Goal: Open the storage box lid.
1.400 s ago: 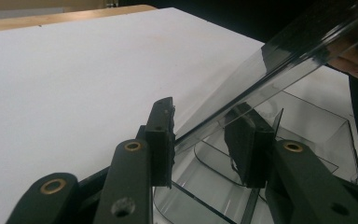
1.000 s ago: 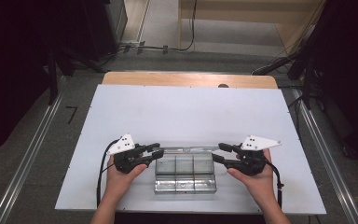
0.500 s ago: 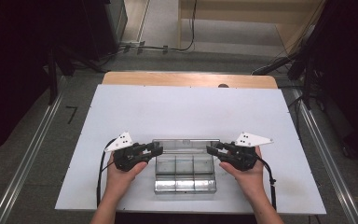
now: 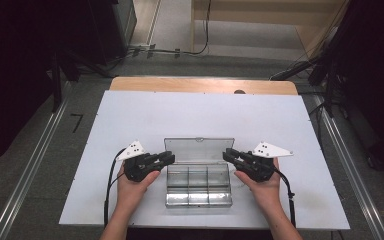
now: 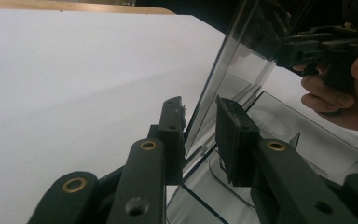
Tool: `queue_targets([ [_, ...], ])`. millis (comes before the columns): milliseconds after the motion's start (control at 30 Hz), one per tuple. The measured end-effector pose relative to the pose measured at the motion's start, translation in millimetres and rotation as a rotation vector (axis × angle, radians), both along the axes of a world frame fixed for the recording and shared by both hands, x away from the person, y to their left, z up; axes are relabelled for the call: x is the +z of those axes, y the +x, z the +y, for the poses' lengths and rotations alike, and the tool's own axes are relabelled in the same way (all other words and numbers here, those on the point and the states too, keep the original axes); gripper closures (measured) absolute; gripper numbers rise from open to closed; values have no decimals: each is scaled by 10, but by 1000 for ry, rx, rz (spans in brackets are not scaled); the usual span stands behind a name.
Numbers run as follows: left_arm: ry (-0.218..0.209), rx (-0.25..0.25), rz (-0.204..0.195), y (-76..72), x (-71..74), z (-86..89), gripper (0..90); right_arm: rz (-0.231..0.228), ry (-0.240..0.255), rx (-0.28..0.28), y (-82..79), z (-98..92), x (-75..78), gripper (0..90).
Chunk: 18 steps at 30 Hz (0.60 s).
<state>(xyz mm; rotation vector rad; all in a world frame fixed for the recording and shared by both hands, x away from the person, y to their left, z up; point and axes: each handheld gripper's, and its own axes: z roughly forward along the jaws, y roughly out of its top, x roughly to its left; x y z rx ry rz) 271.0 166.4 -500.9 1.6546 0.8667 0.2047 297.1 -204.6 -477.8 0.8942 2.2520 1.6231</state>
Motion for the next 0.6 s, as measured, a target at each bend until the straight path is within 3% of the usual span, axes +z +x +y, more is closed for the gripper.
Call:
queue_targets([
  [200, -7, 24, 12, 14, -9, -18, 758, -9, 15, -33, 13, 2, -30, 761],
  [600, -27, 16, 46, 23, -22, -12, 785, 65, 69, -42, 33, -37, -73, 778],
])
